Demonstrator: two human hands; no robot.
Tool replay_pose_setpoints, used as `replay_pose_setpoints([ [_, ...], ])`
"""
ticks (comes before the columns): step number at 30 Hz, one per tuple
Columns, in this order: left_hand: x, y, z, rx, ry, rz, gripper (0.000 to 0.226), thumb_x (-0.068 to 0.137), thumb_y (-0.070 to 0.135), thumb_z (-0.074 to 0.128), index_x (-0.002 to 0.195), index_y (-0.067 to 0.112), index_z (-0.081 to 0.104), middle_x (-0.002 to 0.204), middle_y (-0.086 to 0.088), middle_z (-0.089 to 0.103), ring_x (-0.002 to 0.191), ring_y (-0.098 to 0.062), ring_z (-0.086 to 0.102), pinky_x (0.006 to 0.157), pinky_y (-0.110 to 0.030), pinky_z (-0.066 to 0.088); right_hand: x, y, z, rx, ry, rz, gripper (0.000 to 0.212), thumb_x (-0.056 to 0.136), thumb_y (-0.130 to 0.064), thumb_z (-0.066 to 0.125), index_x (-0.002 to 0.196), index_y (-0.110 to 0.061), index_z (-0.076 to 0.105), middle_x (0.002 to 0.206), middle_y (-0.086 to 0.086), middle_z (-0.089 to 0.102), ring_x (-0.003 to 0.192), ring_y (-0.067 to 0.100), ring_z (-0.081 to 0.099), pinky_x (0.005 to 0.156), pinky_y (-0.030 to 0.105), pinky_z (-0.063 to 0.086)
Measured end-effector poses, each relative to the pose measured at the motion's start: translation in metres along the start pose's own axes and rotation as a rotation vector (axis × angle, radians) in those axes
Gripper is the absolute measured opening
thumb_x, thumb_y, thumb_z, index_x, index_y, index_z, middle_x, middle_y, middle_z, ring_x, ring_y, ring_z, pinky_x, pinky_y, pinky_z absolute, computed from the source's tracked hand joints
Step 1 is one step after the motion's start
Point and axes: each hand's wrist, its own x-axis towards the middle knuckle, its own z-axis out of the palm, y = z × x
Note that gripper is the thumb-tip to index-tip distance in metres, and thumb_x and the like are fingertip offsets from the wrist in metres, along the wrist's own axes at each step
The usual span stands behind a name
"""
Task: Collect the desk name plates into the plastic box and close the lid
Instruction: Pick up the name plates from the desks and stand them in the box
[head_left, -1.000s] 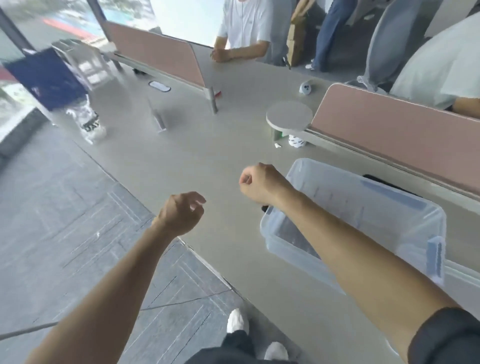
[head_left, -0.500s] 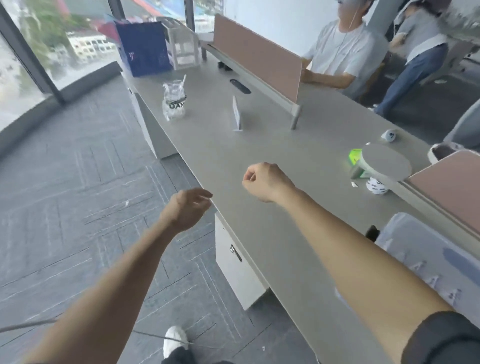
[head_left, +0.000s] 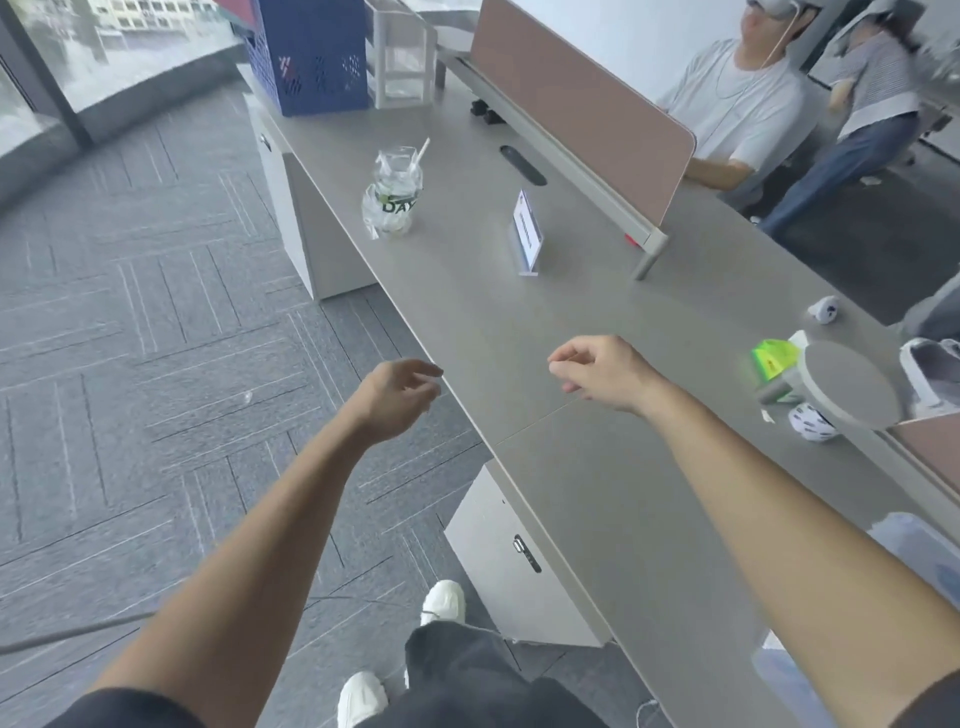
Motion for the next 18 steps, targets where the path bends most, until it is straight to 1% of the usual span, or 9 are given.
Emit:
replay_pose_setpoints([
  [2,0.026,0.001,-0.005,-0.026,-0.007,-0.027,0.022,0.092,0.021,0.059,0.113,0.021,0.066,0.1,-0.002,0.072,0.085,-0.018,0.069,0.069,-0.031,0.055,0.024,0.004,-0.005,0.016,-0.002,0.014,0.009,0.087,-0.03,0.065,0.09,-0.023,0.07,0.093,0.001,0.073,0.088,0.019,0.073,0.083,0.045,0.057],
  [4,0.055,0.004,-0.01,-0.01,-0.049,-0.041,0.02,0.092,0.023,0.06,0.112,0.023,0.065,0.098,-0.003,0.072,0.085,-0.019,0.069,0.065,-0.028,0.051,0.049,0.008,-0.01,0.044,-0.009,0.003,0.009,0.088,-0.029,0.065,0.092,-0.022,0.07,0.094,0.003,0.073,0.088,0.021,0.073,0.081,0.045,0.057],
  [5,0.071,0.006,-0.012,0.002,-0.074,-0.053,0.021,0.093,0.023,0.06,0.113,0.022,0.065,0.099,-0.004,0.071,0.084,-0.019,0.067,0.065,-0.027,0.05,0.062,0.011,-0.012,0.069,-0.014,-0.009,0.011,0.089,-0.027,0.065,0.095,-0.02,0.07,0.096,0.006,0.073,0.087,0.021,0.073,0.08,0.044,0.056],
  [8,0.114,0.02,-0.017,0.019,-0.1,-0.105,0.025,0.094,0.019,0.06,0.118,0.014,0.063,0.105,-0.009,0.07,0.084,-0.021,0.066,0.066,-0.026,0.05,0.094,0.015,-0.02,0.185,-0.012,-0.032,0.014,0.092,-0.018,0.063,0.102,-0.01,0.07,0.097,0.011,0.072,0.078,0.02,0.069,0.075,0.036,0.051],
  [10,0.145,0.032,-0.019,0.015,-0.07,-0.108,0.026,0.094,0.02,0.059,0.119,0.015,0.063,0.108,-0.008,0.07,0.088,-0.021,0.068,0.072,-0.032,0.054,0.118,0.019,-0.029,0.193,0.014,-0.04,0.01,0.092,-0.019,0.065,0.097,-0.014,0.07,0.094,0.008,0.072,0.077,0.019,0.069,0.074,0.035,0.052],
  [12,0.178,0.042,-0.017,-0.013,-0.015,-0.112,0.026,0.093,0.02,0.059,0.119,0.015,0.063,0.109,-0.009,0.07,0.09,-0.021,0.069,0.08,-0.041,0.054,0.145,0.02,-0.038,0.189,0.056,-0.039,0.004,0.089,-0.024,0.066,0.088,-0.025,0.07,0.088,0.004,0.073,0.08,0.021,0.071,0.076,0.039,0.056],
  [14,0.211,0.052,-0.012,-0.091,0.032,-0.133,0.025,0.093,0.018,0.058,0.118,0.014,0.062,0.109,-0.011,0.069,0.089,-0.022,0.067,0.08,-0.038,0.052,0.174,0.02,-0.046,0.185,0.094,-0.02,0.004,0.086,-0.029,0.065,0.083,-0.03,0.067,0.084,0.0,0.072,0.083,0.024,0.072,0.075,0.041,0.057],
  [15,0.229,0.055,-0.008,-0.133,0.049,-0.14,0.024,0.093,0.017,0.058,0.116,0.014,0.062,0.109,-0.012,0.069,0.087,-0.021,0.067,0.078,-0.036,0.051,0.187,0.019,-0.048,0.18,0.11,-0.008,0.004,0.085,-0.032,0.065,0.082,-0.032,0.066,0.085,-0.003,0.072,0.084,0.024,0.072,0.073,0.039,0.057],
  [18,0.286,0.056,0.005,-0.203,0.056,-0.144,0.021,0.092,0.022,0.06,0.112,0.015,0.063,0.104,-0.012,0.068,0.08,-0.019,0.064,0.074,-0.035,0.05,0.231,0.019,-0.051,0.142,0.15,0.034,0.003,0.086,-0.035,0.063,0.085,-0.032,0.064,0.091,-0.005,0.069,0.087,0.021,0.07,0.063,0.027,0.051],
])
